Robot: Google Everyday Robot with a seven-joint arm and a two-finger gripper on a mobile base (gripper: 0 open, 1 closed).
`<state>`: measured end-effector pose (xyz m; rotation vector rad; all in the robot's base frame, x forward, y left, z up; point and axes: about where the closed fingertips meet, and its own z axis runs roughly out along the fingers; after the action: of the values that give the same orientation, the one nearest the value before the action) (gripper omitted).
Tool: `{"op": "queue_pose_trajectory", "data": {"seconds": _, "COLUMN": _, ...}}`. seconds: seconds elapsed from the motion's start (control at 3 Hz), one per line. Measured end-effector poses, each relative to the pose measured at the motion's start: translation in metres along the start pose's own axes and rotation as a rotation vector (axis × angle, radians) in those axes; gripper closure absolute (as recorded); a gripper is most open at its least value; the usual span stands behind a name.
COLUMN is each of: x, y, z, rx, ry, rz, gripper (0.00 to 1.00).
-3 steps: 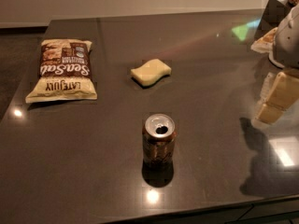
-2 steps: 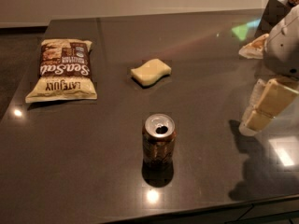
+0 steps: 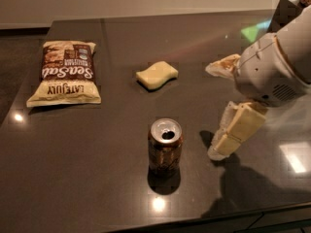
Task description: Knock orange can over
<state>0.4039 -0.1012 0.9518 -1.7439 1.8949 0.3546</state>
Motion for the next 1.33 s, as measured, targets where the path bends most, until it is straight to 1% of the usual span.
{"op": "queue_pose_trajectory", "data": {"seconds": 0.33, "x": -0.02, "y": 0.008, "z": 0.014, "rx": -0.038, "ry": -0.072, "rz": -0.028, "gripper": 0.0}}
{"op": "queue_pose_trajectory", "data": {"seconds": 0.67, "x": -0.035, "y": 0.017, "z": 0.032, "rx": -0.078, "ry": -0.128, "rz": -0.05, "gripper": 0.0}}
{"op": "queue_pose_trajectory", "data": {"seconds": 1.0, "x": -0.045, "y": 0.027, "z": 0.051, "rx": -0.114, "ry": -0.167, "rz": -0.067, "gripper": 0.0}}
{"op": "queue_pose_trajectory", "data": {"seconds": 1.33, "x": -0.044, "y": 0.033, "z": 0.074, "rx": -0.14, "ry": -0.189, "rz": -0.063, "gripper": 0.0}}
